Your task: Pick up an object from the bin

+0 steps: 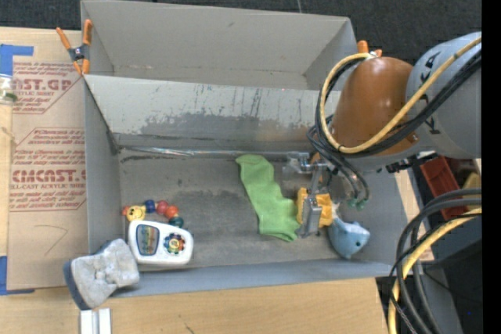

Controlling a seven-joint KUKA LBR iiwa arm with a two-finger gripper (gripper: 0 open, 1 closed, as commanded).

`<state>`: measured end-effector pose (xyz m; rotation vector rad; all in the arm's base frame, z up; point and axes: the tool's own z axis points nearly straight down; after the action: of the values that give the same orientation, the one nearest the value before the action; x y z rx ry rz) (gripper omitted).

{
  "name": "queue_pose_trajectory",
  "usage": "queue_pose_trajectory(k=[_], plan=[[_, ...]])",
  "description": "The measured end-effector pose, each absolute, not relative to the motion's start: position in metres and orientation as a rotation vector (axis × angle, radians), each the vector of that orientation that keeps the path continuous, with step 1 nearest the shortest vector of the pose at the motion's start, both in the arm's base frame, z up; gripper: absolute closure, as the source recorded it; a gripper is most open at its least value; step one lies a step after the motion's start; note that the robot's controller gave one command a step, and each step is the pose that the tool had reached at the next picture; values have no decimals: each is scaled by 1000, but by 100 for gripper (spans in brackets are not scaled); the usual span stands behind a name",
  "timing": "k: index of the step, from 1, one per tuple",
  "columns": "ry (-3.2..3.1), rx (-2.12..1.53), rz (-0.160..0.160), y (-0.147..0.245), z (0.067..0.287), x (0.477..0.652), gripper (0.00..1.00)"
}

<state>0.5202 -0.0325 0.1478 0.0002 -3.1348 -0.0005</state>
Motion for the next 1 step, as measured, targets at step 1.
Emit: queue_pose_trajectory(k=[1], plan=[[-3142, 1, 0, -32, 152, 522, 0]])
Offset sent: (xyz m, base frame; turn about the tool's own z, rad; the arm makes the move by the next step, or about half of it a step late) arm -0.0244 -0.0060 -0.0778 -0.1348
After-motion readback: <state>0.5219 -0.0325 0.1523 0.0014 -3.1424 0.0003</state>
